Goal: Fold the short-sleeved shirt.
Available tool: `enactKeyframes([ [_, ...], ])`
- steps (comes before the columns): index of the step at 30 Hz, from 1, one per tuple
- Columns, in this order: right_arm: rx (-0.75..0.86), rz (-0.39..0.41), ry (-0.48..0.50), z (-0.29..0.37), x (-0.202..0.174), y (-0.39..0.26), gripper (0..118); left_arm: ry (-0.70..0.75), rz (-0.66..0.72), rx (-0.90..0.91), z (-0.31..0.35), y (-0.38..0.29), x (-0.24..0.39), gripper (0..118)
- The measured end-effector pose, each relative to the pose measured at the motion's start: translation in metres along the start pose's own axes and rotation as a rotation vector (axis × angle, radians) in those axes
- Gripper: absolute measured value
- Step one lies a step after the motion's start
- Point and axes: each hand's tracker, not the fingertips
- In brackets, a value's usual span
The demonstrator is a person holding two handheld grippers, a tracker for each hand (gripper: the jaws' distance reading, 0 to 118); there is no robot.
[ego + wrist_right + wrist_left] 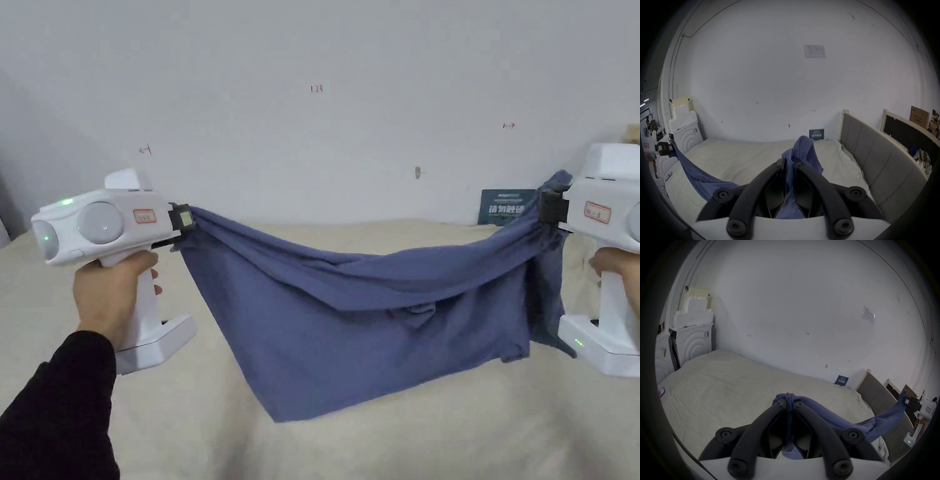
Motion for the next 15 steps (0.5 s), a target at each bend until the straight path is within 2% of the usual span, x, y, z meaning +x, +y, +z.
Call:
enactKeyframes([
  [4, 0.041, 0.015, -0.012, -0.021, -0.005, 0.017, 7, 0.072, -0.096, 0.046, -0.020, 0.029, 0.008, 4],
  [8, 0.052, 0.023, -0.014, -0.037, -0.010, 0.013, 7, 0.085, -0.082, 0.071, -0.033, 0.037, 0.005, 4],
  [15, -0.007, 0.033, 0.005, -0.063, -0.019, -0.050, 7, 0.117, -0.108, 0.047, -0.057, -0.015, -0.013, 4],
])
